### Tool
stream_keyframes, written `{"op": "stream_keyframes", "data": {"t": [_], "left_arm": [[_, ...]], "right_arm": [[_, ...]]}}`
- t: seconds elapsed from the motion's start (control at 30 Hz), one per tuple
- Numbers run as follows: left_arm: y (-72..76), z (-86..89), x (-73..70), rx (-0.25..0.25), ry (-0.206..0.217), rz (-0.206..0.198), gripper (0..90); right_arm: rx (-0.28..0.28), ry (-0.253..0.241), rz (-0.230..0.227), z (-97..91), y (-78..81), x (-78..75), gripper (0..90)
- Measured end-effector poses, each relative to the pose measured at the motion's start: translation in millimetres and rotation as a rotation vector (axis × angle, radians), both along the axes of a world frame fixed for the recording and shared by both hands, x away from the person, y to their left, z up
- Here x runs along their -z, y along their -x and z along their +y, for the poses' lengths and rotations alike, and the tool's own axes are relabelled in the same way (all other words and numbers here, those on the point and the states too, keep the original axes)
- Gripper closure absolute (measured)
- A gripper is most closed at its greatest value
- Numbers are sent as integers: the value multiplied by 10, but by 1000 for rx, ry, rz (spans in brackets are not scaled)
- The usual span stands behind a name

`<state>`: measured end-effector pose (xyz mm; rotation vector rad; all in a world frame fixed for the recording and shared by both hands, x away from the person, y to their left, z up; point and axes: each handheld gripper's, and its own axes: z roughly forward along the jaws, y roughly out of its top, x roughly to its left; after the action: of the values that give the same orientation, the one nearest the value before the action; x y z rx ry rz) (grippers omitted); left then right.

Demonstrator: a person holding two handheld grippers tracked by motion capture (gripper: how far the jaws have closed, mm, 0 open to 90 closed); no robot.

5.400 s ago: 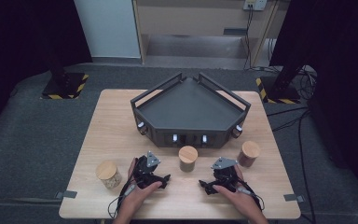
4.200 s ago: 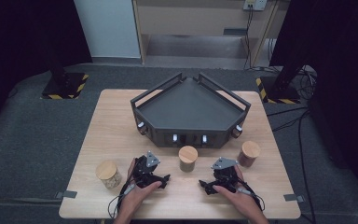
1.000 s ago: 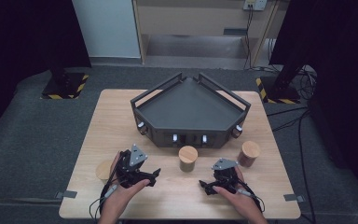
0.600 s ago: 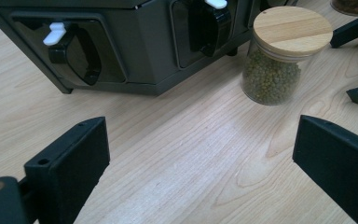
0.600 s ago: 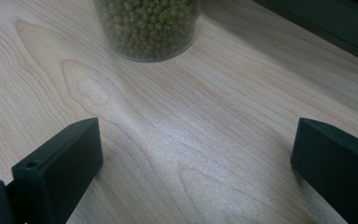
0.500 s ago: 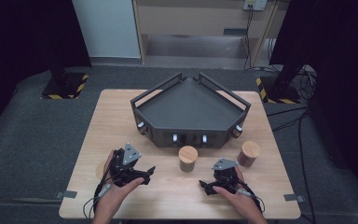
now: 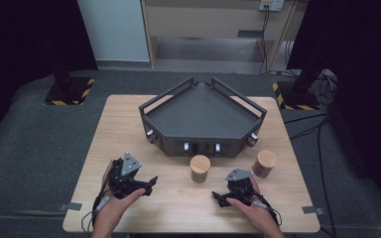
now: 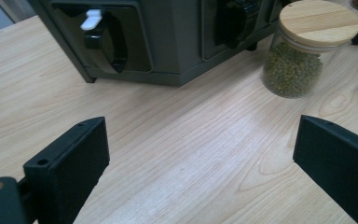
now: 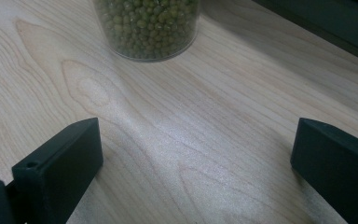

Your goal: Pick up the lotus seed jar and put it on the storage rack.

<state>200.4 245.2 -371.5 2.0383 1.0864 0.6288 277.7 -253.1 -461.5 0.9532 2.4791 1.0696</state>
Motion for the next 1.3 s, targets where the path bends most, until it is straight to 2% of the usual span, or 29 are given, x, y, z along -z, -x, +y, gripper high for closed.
{"op": "stream_keyframes", "data": {"t": [0.5, 0.83, 1.1, 1.3], "left_arm": [[80, 186, 42, -22, 8, -17, 20], [151, 316, 84, -54, 26, -31, 19], [183, 376, 94, -63, 16, -36, 18], [214, 454, 127, -81, 27, -41, 18]], "right_arm": [[1, 0, 0, 1, 1, 0, 23], [1, 0, 0, 2, 2, 0, 23], [1, 0, -1, 1, 2, 1, 23], [1, 0, -1, 1, 2, 0, 23]]}}
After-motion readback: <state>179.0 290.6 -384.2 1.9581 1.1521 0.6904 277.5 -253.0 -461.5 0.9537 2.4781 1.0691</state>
